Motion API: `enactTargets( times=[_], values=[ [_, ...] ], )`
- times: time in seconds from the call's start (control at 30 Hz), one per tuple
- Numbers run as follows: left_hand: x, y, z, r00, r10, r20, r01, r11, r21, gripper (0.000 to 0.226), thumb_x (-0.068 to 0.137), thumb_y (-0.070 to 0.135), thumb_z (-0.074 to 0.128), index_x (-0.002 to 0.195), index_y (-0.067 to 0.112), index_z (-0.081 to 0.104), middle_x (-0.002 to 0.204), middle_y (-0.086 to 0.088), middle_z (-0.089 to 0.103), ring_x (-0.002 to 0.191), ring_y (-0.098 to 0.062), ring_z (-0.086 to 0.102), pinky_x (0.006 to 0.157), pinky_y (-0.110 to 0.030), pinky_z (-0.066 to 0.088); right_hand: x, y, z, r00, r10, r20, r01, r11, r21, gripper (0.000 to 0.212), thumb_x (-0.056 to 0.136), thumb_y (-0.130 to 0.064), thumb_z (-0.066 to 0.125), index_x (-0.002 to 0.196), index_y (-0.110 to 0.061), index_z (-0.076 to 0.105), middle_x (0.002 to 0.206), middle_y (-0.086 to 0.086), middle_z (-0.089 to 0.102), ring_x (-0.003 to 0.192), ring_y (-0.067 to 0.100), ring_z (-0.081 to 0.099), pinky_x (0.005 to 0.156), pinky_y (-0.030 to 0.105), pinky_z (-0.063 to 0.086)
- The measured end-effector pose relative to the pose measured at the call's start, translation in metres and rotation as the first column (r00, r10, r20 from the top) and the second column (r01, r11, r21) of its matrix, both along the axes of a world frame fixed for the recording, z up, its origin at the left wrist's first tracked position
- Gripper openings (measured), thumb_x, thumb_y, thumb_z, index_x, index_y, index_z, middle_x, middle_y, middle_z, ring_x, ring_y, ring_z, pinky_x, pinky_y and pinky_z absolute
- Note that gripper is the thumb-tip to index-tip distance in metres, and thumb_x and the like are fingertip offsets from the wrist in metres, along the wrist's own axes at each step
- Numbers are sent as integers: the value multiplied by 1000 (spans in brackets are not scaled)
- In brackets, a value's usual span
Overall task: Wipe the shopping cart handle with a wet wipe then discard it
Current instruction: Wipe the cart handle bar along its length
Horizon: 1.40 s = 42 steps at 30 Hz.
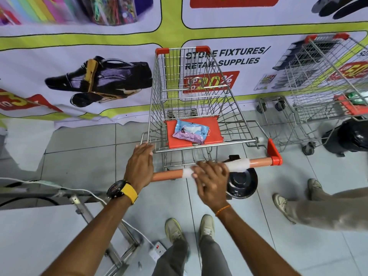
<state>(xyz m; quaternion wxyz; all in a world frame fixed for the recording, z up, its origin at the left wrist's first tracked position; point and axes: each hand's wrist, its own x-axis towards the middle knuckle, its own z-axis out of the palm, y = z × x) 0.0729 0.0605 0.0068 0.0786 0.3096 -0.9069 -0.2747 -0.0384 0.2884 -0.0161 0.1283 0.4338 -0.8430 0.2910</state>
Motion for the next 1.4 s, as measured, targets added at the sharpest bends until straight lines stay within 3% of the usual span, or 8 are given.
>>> enactTargets(
  times=[0.23,0.43,0.63,0.83,0.97,1.07,1.2,1.4],
  values=[
    [1,-3,-2,1000,-6,-20,6,1000,-3,36,97,5,41,128,7,58,134,-16,59,133,-29,45,117,-37,25,62,-63,-4,995,96,-27,-95,995,42,25,93,-32,66,117,-30,72,117,-4,72,104,26,66,95,46,40],
    [5,-9,-3,999,-51,-17,50,998,-26,36,96,3,43,128,9,58,136,-15,58,132,-29,47,115,-35,28,48,-54,-4,987,110,-113,-104,993,59,25,94,-33,66,118,-31,71,114,-2,73,99,25,65,93,43,42],
    [6,-9,-3,997,-78,0,78,996,-37,40,97,13,36,130,8,57,136,-17,57,133,-30,46,116,-41,29,-13,9,-7,993,8,-119,-4,999,35,24,90,-31,68,112,-27,76,109,1,75,102,27,64,96,45,38],
    [2,-7,-2,997,-77,-8,77,996,-48,40,97,14,35,129,7,57,136,-17,58,133,-30,46,116,-39,28,-79,72,8,985,-133,-106,133,991,-10,26,95,-26,55,98,-17,79,99,4,74,94,31,61,89,49,39],
    [-1,-6,-1,999,-44,-19,43,998,-38,38,95,2,41,129,7,57,136,-17,57,134,-31,46,116,-37,26,-91,80,12,972,-227,-67,221,972,-80,27,94,-25,54,95,-15,79,92,4,73,90,32,60,87,51,39],
    [-2,-6,-1,1000,-20,-10,19,999,-44,38,95,1,42,130,7,57,137,-17,57,133,-31,46,115,-37,27,-75,63,7,964,-264,-34,260,960,-103,28,93,-27,53,93,-17,79,93,3,74,93,33,62,94,56,39],
    [-2,-11,-2,1000,15,21,-14,1000,-18,39,94,1,43,129,7,57,138,-18,56,133,-33,45,115,-40,30,-17,12,-4,993,-119,-18,118,992,-43,26,90,-31,56,102,-26,79,107,1,74,105,31,61,104,51,34],
    [-2,-14,1,1000,-8,24,8,1000,-13,42,94,-1,40,132,8,55,139,-16,55,134,-31,44,111,-43,36,68,-78,0,997,72,10,-72,997,-11,22,93,-32,61,111,-28,73,110,-1,71,104,28,64,98,46,40]
  ],
)
